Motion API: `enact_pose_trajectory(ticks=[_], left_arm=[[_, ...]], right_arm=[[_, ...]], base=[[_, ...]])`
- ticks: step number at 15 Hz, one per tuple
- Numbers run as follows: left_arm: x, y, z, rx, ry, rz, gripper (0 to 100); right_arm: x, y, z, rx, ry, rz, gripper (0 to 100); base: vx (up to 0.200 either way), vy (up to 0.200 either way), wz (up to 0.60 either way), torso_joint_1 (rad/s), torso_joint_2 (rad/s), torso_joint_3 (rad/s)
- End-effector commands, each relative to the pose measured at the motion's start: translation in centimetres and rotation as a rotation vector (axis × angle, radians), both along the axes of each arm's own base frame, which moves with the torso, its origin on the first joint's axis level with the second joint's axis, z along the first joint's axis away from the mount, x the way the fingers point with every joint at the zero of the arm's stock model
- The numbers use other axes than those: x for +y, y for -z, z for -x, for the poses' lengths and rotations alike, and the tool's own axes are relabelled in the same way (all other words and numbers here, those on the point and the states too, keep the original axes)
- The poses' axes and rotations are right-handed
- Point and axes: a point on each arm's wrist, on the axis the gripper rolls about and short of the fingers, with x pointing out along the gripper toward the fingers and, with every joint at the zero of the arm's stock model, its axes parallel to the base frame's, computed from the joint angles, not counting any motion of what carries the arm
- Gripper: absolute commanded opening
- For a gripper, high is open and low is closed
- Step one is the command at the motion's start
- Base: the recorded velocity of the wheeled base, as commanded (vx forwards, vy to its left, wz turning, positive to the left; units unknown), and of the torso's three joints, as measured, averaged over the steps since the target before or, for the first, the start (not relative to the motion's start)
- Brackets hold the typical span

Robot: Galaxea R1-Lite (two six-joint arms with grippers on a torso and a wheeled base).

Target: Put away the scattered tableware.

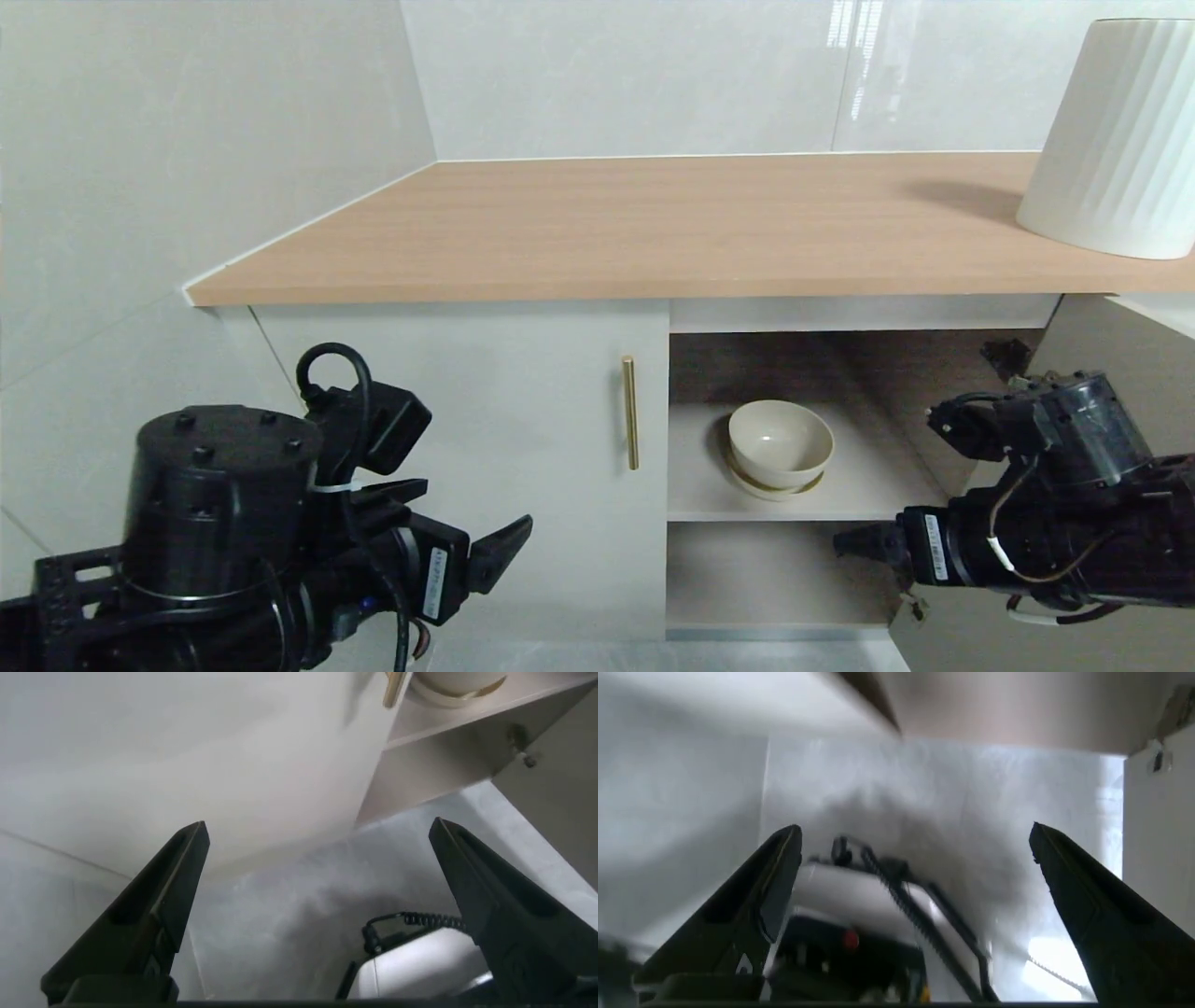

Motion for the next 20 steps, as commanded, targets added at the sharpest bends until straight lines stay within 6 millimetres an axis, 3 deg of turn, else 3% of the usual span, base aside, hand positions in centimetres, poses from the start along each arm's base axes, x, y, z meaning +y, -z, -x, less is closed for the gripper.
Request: enact_pose_trajectory(ticks=[1, 3, 17, 20], left_arm=[[0.5, -0.4, 0.9, -0.021, 0.009, 0.016, 100], [-0.1, 0.2, 0.7, 0.001, 0.02, 0.0, 100], [-0.2, 0.4, 0.7, 0.011, 0.023, -0.008, 100], [-0.1, 0.6, 0.8, 0.013, 0.025, -0.013, 100]], right_arm=[[-0.4, 0.4, 1.7, 0.004, -0.046, 0.029, 100], [-0.4, 1.4, 1.7, 0.038, -0.071, 0.057, 100], [-0.1, 1.3, 1.8, 0.035, -0.085, 0.056, 100], [-0.9, 0.0, 3.1, -0.015, -0.058, 0.063, 100]], base=[[-0.2, 0.0, 0.0, 0.002, 0.0, 0.002], [-0.2, 0.0, 0.0, 0.007, 0.0, 0.007], [-0.2, 0.0, 0.0, 0.0, 0.0, 0.003], [0.0, 0.0, 0.0, 0.0, 0.0, 0.0]])
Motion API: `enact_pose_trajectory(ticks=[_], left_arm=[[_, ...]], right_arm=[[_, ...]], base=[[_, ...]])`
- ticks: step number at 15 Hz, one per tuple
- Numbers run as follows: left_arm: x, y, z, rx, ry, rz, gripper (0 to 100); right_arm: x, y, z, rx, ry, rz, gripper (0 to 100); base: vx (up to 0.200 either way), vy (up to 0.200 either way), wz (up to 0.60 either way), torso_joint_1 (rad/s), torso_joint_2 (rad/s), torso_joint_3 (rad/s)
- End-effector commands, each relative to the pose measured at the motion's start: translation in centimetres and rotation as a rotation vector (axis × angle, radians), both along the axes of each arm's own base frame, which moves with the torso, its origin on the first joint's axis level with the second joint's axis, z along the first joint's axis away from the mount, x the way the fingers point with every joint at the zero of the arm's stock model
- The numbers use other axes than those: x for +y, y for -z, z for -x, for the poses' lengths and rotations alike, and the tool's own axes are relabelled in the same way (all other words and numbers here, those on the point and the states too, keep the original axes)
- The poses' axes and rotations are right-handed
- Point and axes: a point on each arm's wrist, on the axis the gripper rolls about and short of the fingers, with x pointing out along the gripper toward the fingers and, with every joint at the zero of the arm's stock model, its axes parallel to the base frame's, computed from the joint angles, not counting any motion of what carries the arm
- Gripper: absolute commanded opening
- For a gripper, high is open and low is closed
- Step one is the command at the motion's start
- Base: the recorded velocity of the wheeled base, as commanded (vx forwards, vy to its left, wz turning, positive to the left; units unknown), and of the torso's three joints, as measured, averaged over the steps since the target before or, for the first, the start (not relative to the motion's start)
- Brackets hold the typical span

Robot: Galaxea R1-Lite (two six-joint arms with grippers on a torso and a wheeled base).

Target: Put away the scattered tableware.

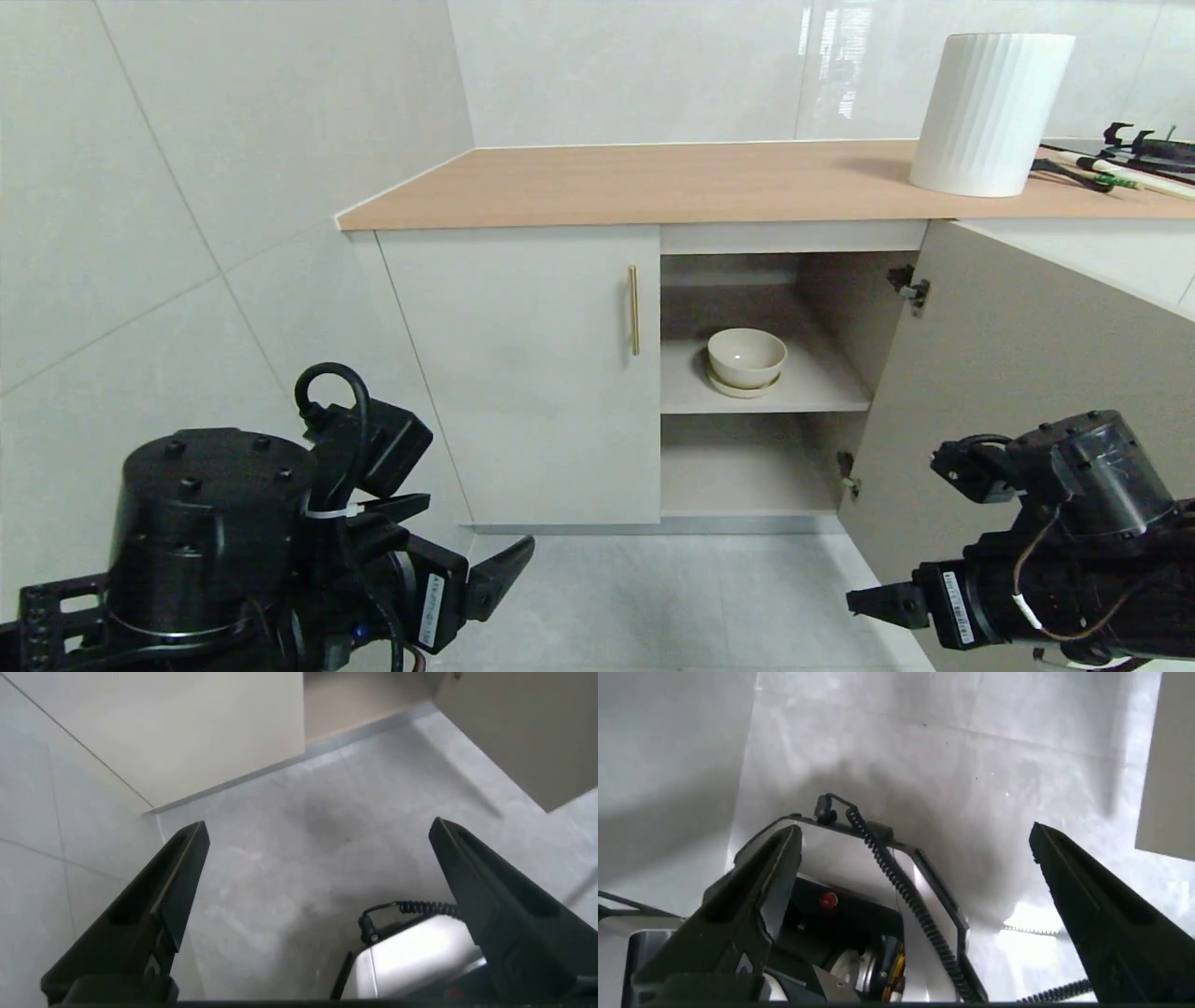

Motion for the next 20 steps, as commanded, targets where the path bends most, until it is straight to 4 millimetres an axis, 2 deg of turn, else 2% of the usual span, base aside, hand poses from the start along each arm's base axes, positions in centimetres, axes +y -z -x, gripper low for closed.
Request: enact_pose_trajectory(ticks=[1, 3, 6, 11, 19, 20], left_arm=[[0.0, 0.1, 0.0, 0.002, -0.001, -0.003, 100], [0.0, 0.2, 0.0, 0.004, -0.001, -0.005, 100], [0.0, 0.3, -0.1, 0.005, 0.001, -0.013, 100], [0.0, 0.3, 0.0, 0.005, 0.0, -0.016, 100], [-0.1, 0.4, -0.1, 0.009, 0.001, -0.016, 100], [-0.1, 0.3, -0.1, 0.008, 0.001, -0.015, 100]], right_arm=[[-1.1, -1.5, 1.7, -0.044, 0.027, 0.008, 100], [-2.2, -2.4, 3.6, -0.033, 0.05, 0.038, 100], [-3.3, -2.5, 4.8, -0.033, 0.076, 0.04, 100], [-4.9, -2.0, 7.6, 0.021, 0.122, 0.037, 100], [-7.1, -1.6, 7.5, 0.069, 0.363, 0.068, 100], [-7.4, -1.6, 7.5, 0.065, 0.391, 0.084, 100]], base=[[0.0, 0.0, 0.0, 0.0, 0.0, 0.0], [0.0, 0.0, 0.0, 0.0, 0.0, 0.0], [0.0, 0.0, 0.0, 0.0, 0.0, 0.0], [0.0, -0.2, 0.0, 0.005, 0.0, 0.001], [0.0, -0.2, 0.0, 0.0, 0.0, 0.001], [0.0, 0.0, 0.0, 0.0, 0.0, 0.0]])
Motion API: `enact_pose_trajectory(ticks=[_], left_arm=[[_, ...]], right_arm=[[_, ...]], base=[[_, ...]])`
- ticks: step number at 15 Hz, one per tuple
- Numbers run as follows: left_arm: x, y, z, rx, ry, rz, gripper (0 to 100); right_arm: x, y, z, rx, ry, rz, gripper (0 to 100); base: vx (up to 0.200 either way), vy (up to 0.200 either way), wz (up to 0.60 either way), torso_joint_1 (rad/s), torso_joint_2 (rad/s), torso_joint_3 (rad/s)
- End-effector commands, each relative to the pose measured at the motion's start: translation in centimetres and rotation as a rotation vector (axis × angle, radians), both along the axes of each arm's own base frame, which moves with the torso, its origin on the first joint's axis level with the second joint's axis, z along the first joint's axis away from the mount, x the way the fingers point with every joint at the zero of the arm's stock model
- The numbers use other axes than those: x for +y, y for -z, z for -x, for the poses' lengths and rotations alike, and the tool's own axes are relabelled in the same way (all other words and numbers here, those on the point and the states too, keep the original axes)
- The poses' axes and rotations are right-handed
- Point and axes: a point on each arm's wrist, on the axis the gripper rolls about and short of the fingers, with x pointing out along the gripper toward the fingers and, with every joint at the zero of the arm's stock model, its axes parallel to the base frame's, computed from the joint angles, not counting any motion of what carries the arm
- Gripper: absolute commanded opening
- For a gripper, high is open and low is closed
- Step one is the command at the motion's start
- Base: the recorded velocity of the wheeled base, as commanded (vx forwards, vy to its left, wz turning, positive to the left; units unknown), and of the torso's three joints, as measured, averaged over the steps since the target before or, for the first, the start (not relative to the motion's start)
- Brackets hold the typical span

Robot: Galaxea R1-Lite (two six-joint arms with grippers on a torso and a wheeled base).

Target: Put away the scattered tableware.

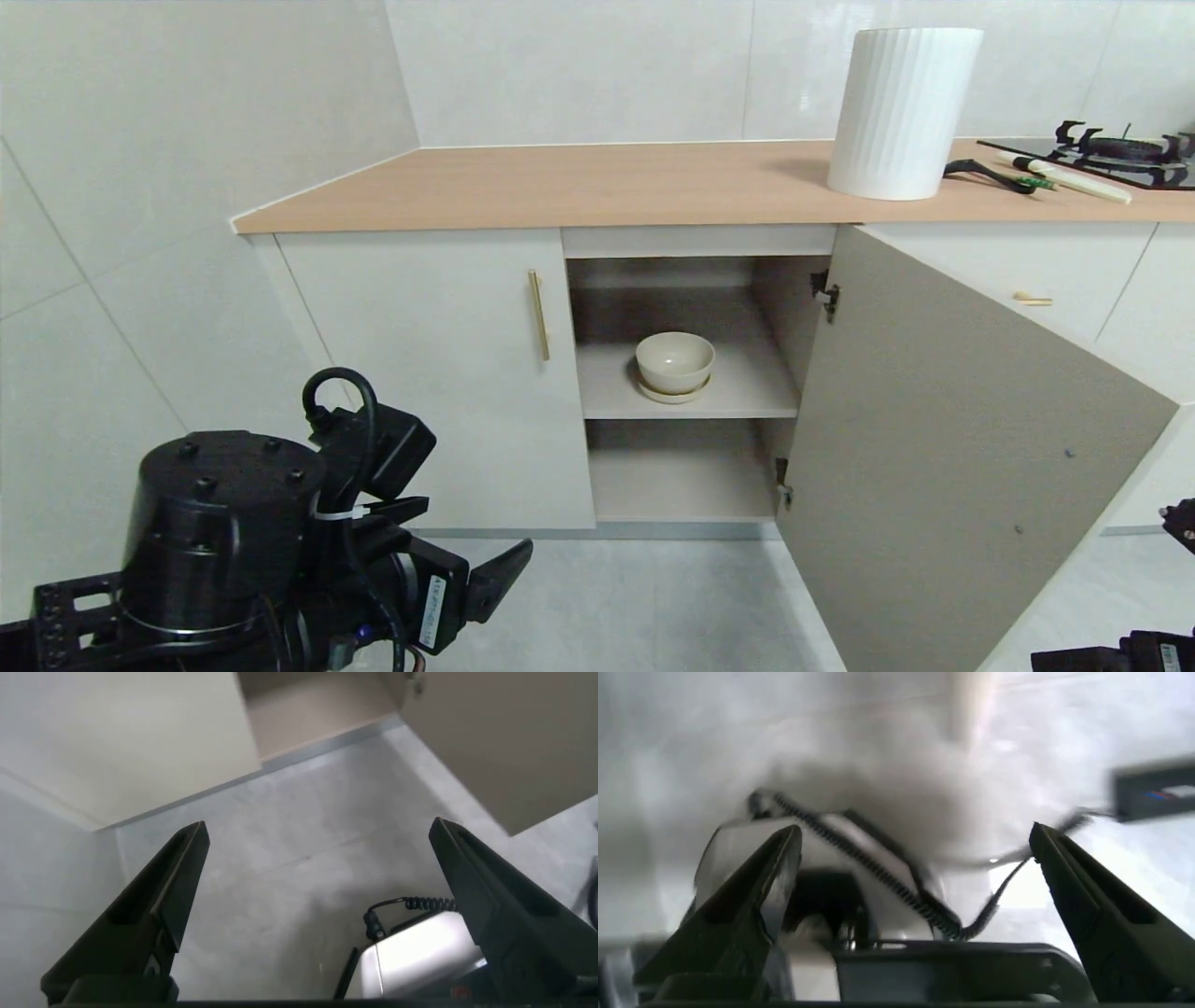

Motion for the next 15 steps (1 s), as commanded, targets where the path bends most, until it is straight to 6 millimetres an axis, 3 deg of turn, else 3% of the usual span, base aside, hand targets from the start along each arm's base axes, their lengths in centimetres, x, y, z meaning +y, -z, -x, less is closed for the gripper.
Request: enact_pose_trajectory(ticks=[1, 10, 15], left_arm=[[0.0, 0.0, 0.0, 0.001, 0.0, -0.001, 100], [0.0, -0.1, 0.1, -0.004, 0.0, 0.004, 100], [0.0, -0.2, 0.1, -0.007, 0.0, 0.006, 100]], right_arm=[[-0.6, 0.1, -0.1, 0.003, 0.064, 0.029, 100], [-4.2, -1.9, -1.2, -0.094, 0.349, 0.1, 100], [-5.8, -1.6, -5.4, -0.192, 0.406, 0.054, 100]], base=[[0.0, 0.0, 0.0, 0.0, 0.0, 0.0], [0.0, 0.0, 0.0, 0.0, 0.0, 0.0], [0.0, 0.0, 0.0, 0.0, 0.0, 0.0]])
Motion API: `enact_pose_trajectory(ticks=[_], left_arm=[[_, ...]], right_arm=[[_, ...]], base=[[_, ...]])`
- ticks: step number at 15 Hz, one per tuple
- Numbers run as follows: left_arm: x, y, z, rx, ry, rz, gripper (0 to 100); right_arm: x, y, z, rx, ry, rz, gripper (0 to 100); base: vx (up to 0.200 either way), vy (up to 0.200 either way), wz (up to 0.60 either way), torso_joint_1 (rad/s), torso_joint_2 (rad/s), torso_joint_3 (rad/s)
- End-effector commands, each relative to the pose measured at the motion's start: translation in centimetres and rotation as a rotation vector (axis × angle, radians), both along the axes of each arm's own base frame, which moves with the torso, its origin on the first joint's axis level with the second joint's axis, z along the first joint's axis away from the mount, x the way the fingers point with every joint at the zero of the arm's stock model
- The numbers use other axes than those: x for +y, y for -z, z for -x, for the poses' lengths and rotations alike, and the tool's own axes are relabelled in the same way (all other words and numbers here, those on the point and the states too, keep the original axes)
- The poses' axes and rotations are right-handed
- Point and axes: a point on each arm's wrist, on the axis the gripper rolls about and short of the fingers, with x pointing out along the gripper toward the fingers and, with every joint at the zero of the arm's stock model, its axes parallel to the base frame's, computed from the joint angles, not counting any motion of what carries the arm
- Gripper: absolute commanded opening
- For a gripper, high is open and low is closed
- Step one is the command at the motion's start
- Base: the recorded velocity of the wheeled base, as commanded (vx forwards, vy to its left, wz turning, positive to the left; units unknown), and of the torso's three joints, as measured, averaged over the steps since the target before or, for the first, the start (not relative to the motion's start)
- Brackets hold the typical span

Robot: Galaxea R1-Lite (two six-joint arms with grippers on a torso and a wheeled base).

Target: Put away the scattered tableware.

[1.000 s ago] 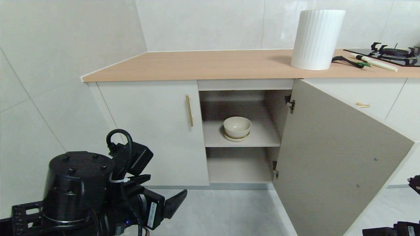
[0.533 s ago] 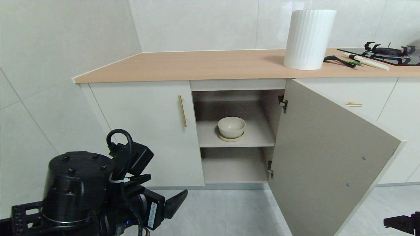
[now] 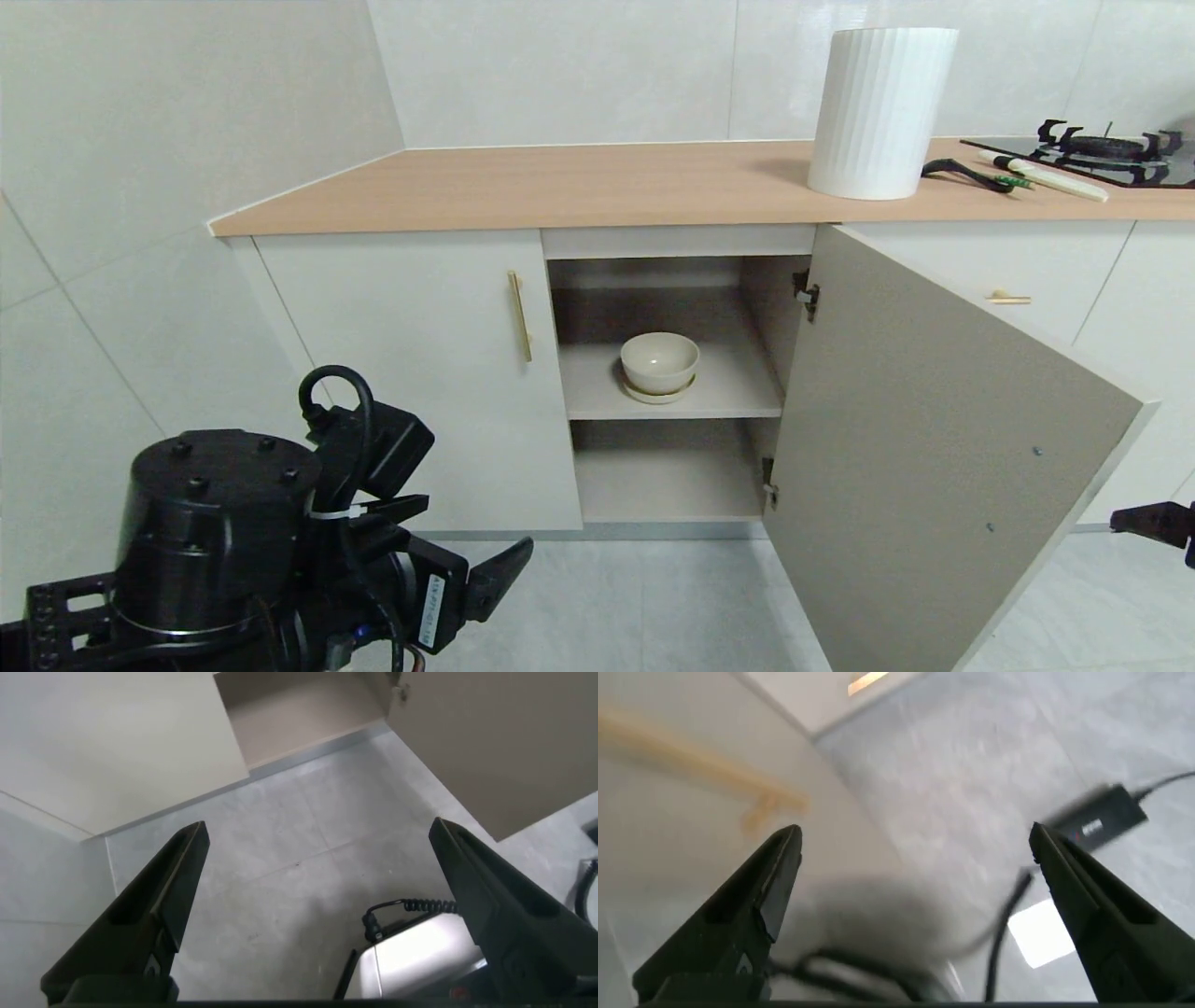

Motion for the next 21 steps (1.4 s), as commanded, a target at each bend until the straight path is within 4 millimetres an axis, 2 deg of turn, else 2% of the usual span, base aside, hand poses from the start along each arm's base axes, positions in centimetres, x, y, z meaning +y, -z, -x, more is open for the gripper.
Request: enact_pose_trajectory(ticks=[1, 4, 7, 12, 14, 18, 21], left_arm=[[0.0, 0.0, 0.0, 0.0, -0.001, 0.001, 100], [0.0, -0.1, 0.0, -0.005, -0.001, 0.005, 100], [0.0, -0.2, 0.0, -0.008, -0.001, 0.007, 100], [0.0, -0.3, 0.0, -0.008, -0.001, 0.009, 100], [0.1, -0.4, 0.1, -0.013, -0.001, 0.012, 100], [0.2, -0.8, 0.3, -0.029, -0.001, 0.025, 100], [0.4, -1.1, 0.5, -0.04, 0.003, 0.035, 100]], right_arm=[[-0.7, 1.1, -2.5, 0.029, 0.018, -0.004, 100], [-0.9, 1.3, -4.4, 0.029, 0.003, -0.023, 100], [-0.6, 0.9, -5.2, 0.009, -0.06, -0.065, 100], [1.4, 1.0, -6.6, 0.021, -0.197, -0.107, 100], [3.5, 1.1, -7.3, 0.032, -0.293, -0.109, 100], [9.3, 1.2, -9.0, 0.053, -0.51, -0.112, 100], [12.1, 1.8, -10.6, 0.079, -0.592, -0.109, 100]], base=[[0.0, 0.0, 0.0, 0.0, 0.0, 0.0], [0.0, 0.0, 0.0, 0.0, 0.0, 0.0], [0.0, 0.0, 0.0, 0.0, 0.0, 0.0], [0.0, 0.0, 0.0, 0.0, 0.0, 0.0], [0.0, 0.0, 0.0, 0.0, 0.0, 0.0], [0.0, 0.0, 0.0, 0.0, 0.0, 0.0], [0.0, 0.0, 0.0, 0.0, 0.0, 0.0]])
